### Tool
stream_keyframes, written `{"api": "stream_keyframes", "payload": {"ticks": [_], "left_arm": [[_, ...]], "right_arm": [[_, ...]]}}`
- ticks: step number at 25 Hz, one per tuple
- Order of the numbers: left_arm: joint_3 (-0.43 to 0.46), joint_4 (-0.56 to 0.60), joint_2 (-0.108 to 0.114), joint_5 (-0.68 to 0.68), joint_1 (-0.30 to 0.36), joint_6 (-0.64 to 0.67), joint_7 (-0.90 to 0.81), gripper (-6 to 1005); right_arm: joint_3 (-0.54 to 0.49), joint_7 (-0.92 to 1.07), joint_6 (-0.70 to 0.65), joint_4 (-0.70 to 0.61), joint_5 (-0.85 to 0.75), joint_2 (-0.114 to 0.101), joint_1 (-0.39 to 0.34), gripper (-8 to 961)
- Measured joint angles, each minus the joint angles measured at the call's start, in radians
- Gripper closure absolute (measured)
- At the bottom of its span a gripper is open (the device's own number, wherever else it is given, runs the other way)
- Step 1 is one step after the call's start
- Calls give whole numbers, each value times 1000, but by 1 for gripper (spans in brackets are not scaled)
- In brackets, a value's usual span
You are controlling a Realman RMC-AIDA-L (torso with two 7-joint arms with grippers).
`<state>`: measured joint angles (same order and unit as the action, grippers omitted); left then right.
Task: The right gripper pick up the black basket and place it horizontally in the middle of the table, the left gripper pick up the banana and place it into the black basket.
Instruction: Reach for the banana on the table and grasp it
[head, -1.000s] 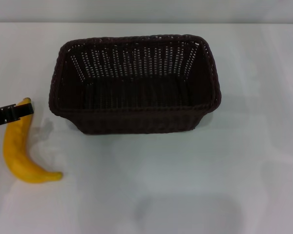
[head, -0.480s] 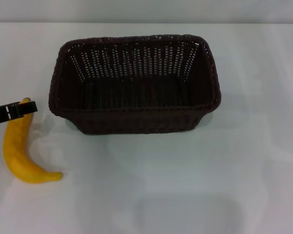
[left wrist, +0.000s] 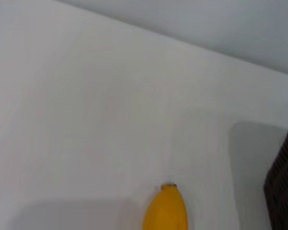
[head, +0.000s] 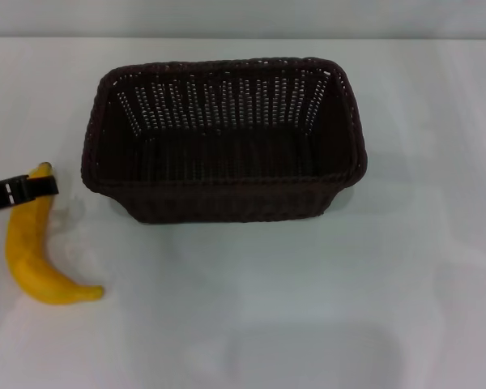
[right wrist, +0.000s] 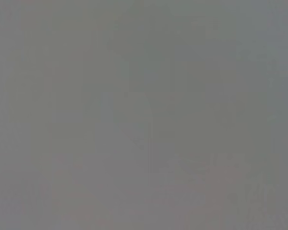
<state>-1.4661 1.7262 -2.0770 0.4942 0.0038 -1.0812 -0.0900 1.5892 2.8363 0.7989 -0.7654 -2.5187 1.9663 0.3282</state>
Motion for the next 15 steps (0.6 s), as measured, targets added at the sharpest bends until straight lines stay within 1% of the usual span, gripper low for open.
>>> {"api": "stream_keyframes", "payload": {"ticks": [5, 7, 15], "left_arm": [[2, 65, 0, -20, 9, -67, -30, 273], [2, 74, -1, -34, 12, -84, -45, 273], [2, 37, -3, -47, 31, -71, -57, 273]], "right_arm": [[-2, 0, 0, 0, 0, -4, 1, 230], [-5, 0, 0, 0, 0, -3, 1, 230], [-9, 1, 0, -3, 0, -2, 1, 231]]}}
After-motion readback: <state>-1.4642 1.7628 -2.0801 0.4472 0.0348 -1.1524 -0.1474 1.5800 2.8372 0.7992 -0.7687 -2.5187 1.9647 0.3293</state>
